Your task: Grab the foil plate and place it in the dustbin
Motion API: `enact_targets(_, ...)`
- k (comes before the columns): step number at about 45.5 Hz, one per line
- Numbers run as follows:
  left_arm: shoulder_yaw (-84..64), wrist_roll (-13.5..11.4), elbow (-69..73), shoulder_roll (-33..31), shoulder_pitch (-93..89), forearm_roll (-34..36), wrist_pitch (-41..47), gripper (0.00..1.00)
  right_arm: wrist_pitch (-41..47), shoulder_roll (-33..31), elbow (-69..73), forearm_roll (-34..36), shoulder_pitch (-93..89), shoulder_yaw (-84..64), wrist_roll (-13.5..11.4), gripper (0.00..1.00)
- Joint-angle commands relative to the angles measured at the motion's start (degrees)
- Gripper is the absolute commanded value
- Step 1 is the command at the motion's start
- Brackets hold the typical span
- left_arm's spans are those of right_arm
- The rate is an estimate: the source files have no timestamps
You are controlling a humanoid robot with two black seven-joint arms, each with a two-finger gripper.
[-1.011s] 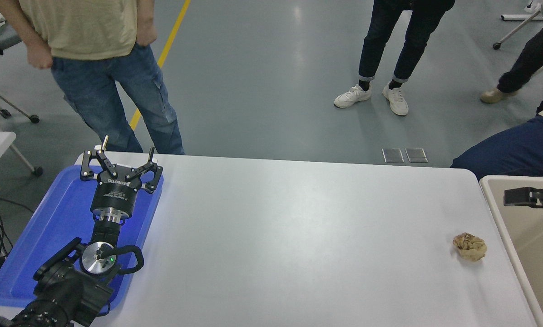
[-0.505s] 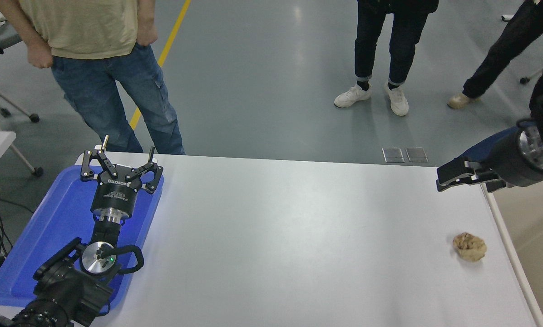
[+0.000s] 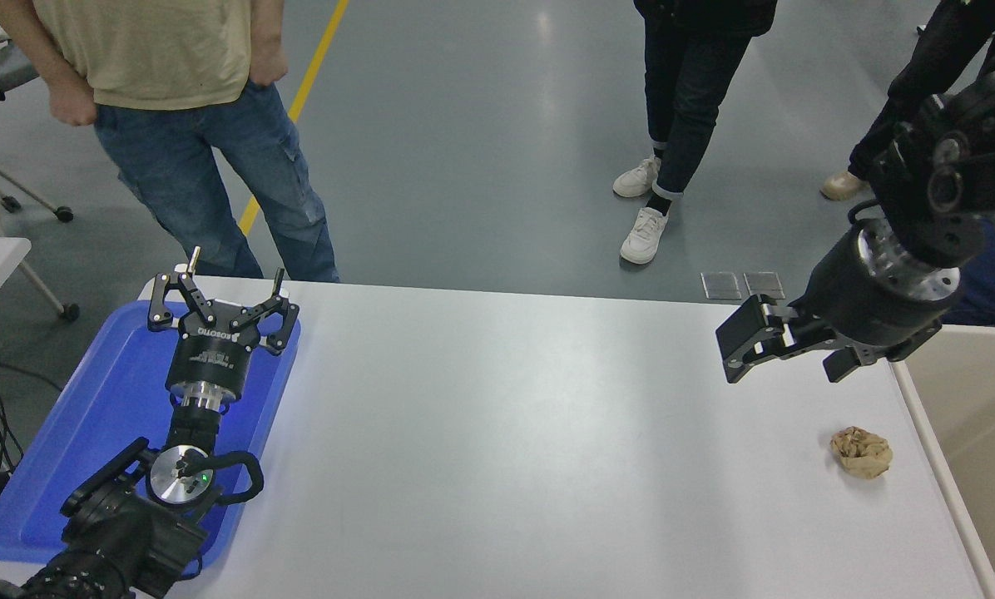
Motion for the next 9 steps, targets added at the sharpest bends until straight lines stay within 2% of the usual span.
enact_targets(1,0.0,0.0,0.0,0.0,0.0,0.0,0.0,1.00,1.4,3.5,0.1,3.4,1.4,-0.8,0.1,1.00)
enact_targets(9,0.0,0.0,0.0,0.0,0.0,0.0,0.0,1.00,1.4,3.7,0.1,3.5,1.4,-0.8,0.1,1.00)
